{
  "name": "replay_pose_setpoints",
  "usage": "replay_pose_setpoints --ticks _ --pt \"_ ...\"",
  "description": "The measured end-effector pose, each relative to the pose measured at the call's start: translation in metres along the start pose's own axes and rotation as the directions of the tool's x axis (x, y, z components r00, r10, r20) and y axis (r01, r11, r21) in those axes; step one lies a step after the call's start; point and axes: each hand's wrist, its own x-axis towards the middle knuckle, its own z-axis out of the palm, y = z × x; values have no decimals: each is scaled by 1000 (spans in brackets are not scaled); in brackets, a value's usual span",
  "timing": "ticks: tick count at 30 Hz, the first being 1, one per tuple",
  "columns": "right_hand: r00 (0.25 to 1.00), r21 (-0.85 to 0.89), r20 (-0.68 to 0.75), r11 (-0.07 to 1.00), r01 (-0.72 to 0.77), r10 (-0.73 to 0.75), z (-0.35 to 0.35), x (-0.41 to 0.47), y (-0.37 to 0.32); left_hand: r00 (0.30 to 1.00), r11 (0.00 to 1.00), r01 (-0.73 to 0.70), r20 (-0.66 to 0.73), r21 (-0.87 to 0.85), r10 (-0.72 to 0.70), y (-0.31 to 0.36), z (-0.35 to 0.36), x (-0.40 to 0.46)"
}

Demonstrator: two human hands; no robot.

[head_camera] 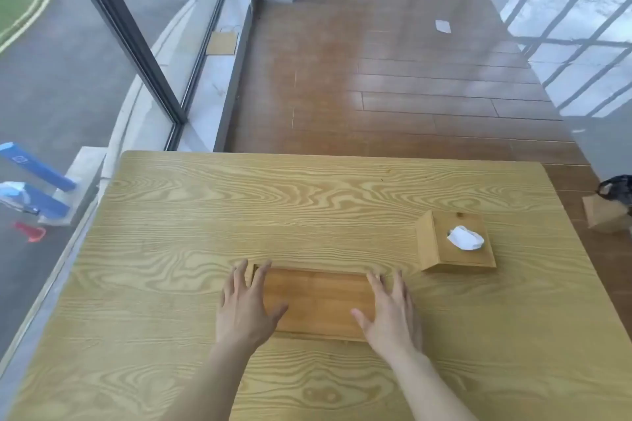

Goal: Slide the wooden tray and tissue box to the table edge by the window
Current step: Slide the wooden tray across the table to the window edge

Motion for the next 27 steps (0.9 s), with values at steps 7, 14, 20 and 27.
replay_pose_setpoints --ticks 7,14,20,27 --pt "986 -17 117 992 -121 123 21 2 -3 992 995 91 87 -37 -87 -10 17 2" --pt "976 -6 102 981 -192 192 31 5 -19 994 996 85 67 -40 -82 -14 21 5" --pt "983 -56 93 986 -155 160 33 10 -42 993 992 114 43 -58 -111 -32 13 8" --pt "995 -102 102 995 12 -2 33 29 -114 968 961 240 -45 -136 -249 -86 -17 11"
